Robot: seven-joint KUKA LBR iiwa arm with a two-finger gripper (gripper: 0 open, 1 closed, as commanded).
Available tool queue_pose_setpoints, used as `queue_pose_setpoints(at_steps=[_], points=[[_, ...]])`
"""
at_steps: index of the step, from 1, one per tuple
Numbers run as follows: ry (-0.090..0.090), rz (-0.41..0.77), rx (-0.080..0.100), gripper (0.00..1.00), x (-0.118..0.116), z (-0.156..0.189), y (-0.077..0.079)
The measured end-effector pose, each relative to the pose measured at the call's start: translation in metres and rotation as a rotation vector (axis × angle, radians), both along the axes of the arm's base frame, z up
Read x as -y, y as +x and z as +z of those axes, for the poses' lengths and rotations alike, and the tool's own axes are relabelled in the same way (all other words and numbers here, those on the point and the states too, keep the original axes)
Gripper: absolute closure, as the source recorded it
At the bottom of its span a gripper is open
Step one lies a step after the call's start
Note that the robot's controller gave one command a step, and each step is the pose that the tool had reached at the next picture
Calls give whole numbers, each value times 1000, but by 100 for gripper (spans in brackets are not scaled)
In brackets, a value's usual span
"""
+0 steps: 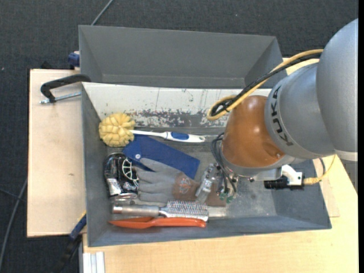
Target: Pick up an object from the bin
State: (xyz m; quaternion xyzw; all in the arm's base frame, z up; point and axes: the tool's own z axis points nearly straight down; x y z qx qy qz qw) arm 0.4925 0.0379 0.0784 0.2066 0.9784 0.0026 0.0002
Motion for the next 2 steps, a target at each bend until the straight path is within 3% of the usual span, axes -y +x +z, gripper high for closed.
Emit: queue_pose_setpoints(at_steps=[2], points=[[0, 0, 0, 100, 0, 14, 0]])
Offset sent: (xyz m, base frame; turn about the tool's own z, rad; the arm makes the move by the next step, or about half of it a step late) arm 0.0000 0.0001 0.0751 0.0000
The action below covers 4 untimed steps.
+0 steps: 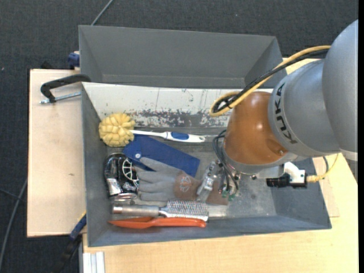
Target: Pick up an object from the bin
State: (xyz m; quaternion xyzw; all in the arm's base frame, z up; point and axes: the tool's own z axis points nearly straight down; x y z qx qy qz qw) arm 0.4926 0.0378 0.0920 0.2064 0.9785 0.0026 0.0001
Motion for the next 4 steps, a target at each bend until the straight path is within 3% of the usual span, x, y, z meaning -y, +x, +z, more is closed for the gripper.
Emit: queue_pose_setpoints(at_steps=[2, 4], points=[[1, 2, 8, 100, 0, 35, 2], [1, 2, 4, 100, 0, 39, 1]])
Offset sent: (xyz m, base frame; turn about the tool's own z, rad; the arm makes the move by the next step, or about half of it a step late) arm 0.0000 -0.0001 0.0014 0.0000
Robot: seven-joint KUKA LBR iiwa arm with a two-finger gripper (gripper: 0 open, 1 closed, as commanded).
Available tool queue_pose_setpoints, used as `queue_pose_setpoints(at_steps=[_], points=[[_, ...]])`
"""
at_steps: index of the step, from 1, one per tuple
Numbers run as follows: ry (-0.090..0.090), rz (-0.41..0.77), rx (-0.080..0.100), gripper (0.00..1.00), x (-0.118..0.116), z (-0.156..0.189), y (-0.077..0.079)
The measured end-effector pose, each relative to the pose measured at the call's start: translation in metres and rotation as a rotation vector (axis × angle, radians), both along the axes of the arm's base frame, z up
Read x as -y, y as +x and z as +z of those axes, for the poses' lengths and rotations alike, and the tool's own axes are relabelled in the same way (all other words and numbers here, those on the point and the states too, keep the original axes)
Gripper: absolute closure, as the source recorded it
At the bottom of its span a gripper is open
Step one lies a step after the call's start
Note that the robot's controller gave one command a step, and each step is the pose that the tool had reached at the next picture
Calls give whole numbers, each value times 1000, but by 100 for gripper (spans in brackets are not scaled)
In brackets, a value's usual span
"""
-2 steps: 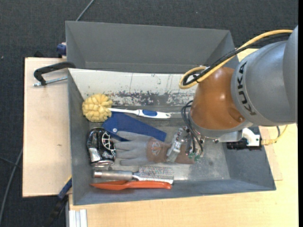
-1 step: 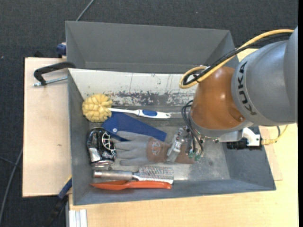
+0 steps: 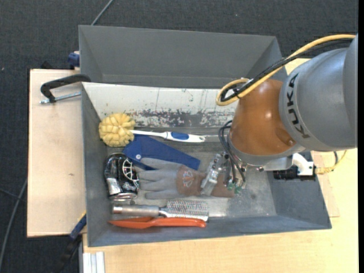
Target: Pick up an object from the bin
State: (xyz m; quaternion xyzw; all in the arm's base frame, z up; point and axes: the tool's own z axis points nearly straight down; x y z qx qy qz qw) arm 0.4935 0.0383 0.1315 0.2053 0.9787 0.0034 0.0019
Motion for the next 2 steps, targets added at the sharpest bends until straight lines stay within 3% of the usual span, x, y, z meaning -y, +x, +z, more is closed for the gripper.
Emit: queue_pose_setpoints(at_steps=[2], points=[[1, 1, 8, 100, -1, 19, 2]])
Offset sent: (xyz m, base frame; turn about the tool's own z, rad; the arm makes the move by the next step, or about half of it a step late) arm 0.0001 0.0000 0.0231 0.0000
